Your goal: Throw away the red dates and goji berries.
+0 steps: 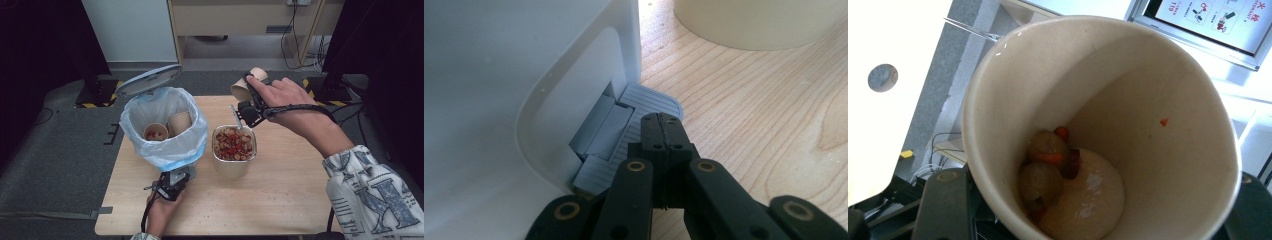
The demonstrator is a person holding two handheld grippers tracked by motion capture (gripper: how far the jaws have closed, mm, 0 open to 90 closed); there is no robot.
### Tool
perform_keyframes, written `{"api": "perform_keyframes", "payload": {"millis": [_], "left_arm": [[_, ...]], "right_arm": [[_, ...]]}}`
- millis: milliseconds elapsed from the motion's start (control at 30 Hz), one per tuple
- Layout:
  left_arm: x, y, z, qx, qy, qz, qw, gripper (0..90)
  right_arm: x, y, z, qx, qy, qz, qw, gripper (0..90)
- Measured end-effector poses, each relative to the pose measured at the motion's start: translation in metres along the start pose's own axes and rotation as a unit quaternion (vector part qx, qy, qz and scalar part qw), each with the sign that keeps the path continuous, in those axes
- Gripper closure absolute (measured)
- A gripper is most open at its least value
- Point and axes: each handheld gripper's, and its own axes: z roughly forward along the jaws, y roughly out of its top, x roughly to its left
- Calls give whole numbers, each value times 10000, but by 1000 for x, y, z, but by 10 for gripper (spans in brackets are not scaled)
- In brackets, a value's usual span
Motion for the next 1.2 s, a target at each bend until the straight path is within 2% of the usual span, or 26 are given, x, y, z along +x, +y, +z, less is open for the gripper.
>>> {"api": "perform_keyframes", "payload": {"millis": [300,367,400,433,467,533,567,633,700,833,1200], "left_arm": [[0,0,0,2,-9,1,10000,899],[0,0,0,4,-4,-3,10000,899],[0,0,0,6,-3,-2,10000,899],[0,0,0,3,-12,-6,10000,899],[0,0,0,2,-11,-5,10000,899],[-1,0,0,11,-1,-2,10000,899],[-1,0,0,9,-6,-5,10000,899],[0,0,0,7,-10,-11,10000,899],[0,0,0,-13,-23,-18,10000,899],[0,0,0,3,-19,-13,10000,899],[-1,0,0,0,-17,-11,10000,899]], "right_arm": [[-7,-2,-2,59,-28,-137,9999,350],[-7,-2,-2,63,-51,-106,9999,350],[-7,0,-1,71,-55,-169,9998,351],[-2,4,1,106,-81,-253,9996,351],[6,10,4,104,-3,-455,9989,353],[24,22,8,59,177,-1079,9940,355],[27,24,9,96,206,-1277,9916,354],[26,22,11,79,178,-966,9951,354],[22,18,10,118,113,-810,9966,354],[24,16,8,96,164,-850,9962,352],[20,7,4,113,87,-583,9982,352]]}}
